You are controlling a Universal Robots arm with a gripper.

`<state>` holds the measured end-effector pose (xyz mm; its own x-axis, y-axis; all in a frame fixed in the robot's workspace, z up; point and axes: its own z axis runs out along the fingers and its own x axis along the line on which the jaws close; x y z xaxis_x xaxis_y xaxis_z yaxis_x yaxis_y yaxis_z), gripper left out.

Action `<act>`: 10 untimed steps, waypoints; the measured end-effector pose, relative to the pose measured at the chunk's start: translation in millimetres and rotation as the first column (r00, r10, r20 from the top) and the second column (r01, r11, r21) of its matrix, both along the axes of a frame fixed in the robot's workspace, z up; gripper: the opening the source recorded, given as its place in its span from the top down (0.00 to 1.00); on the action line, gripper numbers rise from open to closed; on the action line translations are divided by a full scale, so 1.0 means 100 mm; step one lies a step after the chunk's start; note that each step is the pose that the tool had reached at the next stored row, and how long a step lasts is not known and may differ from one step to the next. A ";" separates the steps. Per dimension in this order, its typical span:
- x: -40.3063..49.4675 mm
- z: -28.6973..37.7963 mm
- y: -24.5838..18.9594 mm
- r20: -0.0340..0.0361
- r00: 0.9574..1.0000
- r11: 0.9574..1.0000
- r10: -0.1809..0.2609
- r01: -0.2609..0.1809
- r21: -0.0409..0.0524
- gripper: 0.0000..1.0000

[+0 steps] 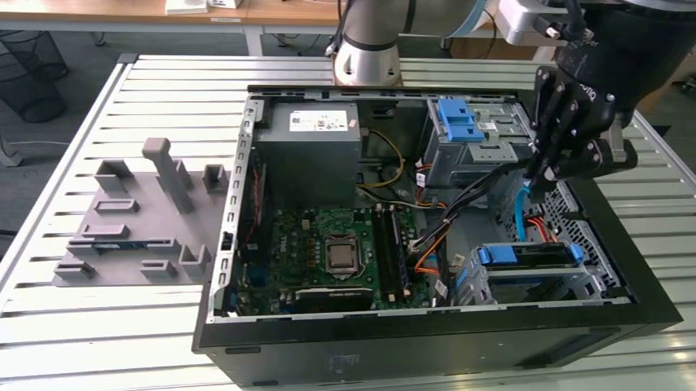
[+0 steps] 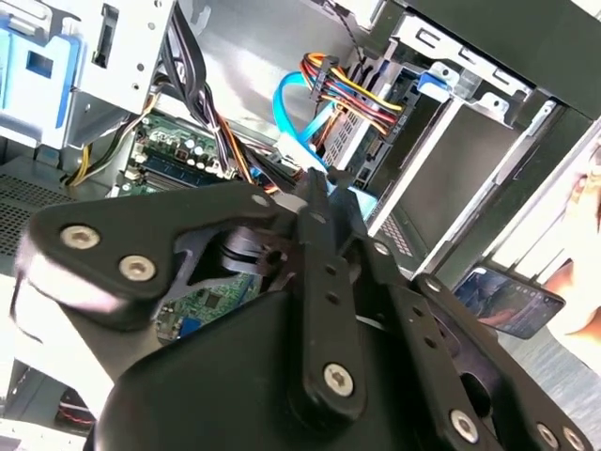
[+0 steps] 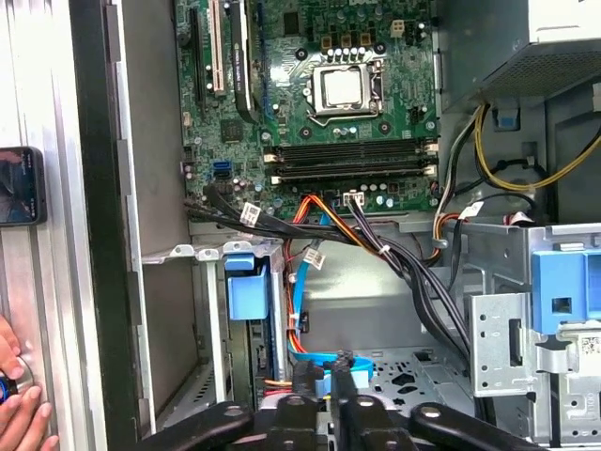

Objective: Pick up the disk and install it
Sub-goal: 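Insert the second disk wire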

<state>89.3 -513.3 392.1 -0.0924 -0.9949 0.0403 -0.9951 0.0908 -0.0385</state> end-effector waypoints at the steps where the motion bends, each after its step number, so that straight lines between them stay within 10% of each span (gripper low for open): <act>1: -0.001 -0.006 0.004 0.000 1.000 1.000 -0.001 0.001 -0.001 0.75; 5: -0.002 -0.039 0.012 0.005 1.000 1.000 -0.004 0.004 -0.013 0.75; 10: -0.002 -0.076 0.015 0.014 1.000 0.999 -0.006 0.006 -0.050 0.75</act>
<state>89.1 -511.8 384.5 -0.0993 -0.9911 0.0888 -0.9939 0.0945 -0.0572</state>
